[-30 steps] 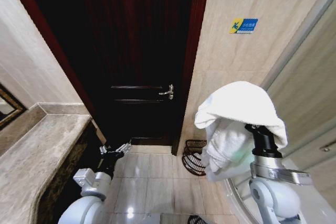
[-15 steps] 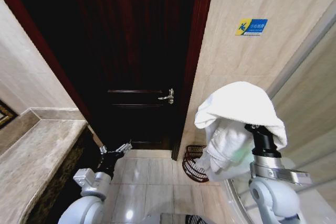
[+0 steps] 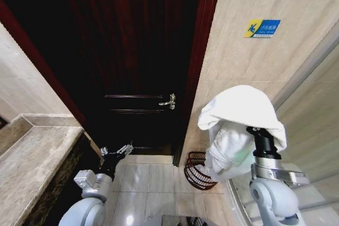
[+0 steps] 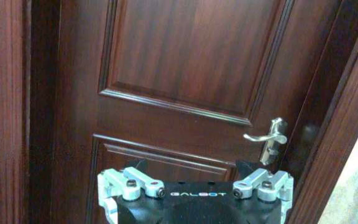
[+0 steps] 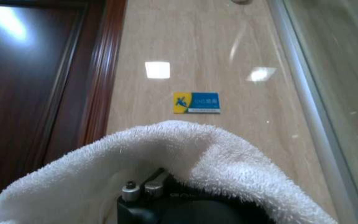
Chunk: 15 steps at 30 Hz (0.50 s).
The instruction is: Discard the used towel into the hamper.
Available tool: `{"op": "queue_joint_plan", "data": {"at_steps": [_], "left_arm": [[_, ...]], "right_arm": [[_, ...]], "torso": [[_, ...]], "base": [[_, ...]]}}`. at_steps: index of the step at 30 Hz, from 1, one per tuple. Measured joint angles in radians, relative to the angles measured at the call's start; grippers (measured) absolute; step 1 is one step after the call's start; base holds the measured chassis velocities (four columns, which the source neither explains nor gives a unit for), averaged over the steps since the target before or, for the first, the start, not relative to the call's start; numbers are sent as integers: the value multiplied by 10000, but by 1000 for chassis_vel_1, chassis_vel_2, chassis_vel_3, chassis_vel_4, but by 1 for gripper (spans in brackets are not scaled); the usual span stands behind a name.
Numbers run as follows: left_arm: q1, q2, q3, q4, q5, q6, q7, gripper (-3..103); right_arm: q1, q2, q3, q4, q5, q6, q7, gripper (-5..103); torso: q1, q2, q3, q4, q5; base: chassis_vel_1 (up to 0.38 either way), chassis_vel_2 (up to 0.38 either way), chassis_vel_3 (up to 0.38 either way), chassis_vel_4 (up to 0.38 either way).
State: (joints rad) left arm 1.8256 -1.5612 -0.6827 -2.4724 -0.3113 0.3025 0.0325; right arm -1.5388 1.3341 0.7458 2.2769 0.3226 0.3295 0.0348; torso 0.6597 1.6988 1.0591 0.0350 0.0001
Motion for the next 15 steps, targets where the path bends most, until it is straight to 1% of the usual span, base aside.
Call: {"op": "queue_joint_plan", "data": {"at_steps": [4, 8, 9, 12, 15], "left_arm": [[0, 0, 0, 0, 0, 0, 0, 97], [0, 0, 0, 0, 0, 0, 0, 97], [0, 0, 0, 0, 0, 0, 0, 97], [0, 0, 0, 0, 0, 0, 1, 97], [0, 0, 0, 0, 0, 0, 0, 97]], "right_arm": [[104, -49, 50, -280, 144, -4, -1, 12], [352, -182, 73, -828, 637, -141, -48, 12], [352, -182, 73, -828, 637, -141, -48, 12], [618, -331, 26, -1510, 958, -161, -168, 12], [825, -415, -56, -2016, 1038, -98, -300, 12]], "torso": [[-2, 1, -2, -1, -1], [1, 0, -1, 0, -1], [1, 0, -1, 0, -1], [5, 0, 0, 0, 0], [5, 0, 0, 0, 1]], "base": [[0, 0, 0, 0], [0, 0, 0, 0], [0, 0, 0, 0], [0, 0, 0, 0], [0, 0, 0, 0]]}}
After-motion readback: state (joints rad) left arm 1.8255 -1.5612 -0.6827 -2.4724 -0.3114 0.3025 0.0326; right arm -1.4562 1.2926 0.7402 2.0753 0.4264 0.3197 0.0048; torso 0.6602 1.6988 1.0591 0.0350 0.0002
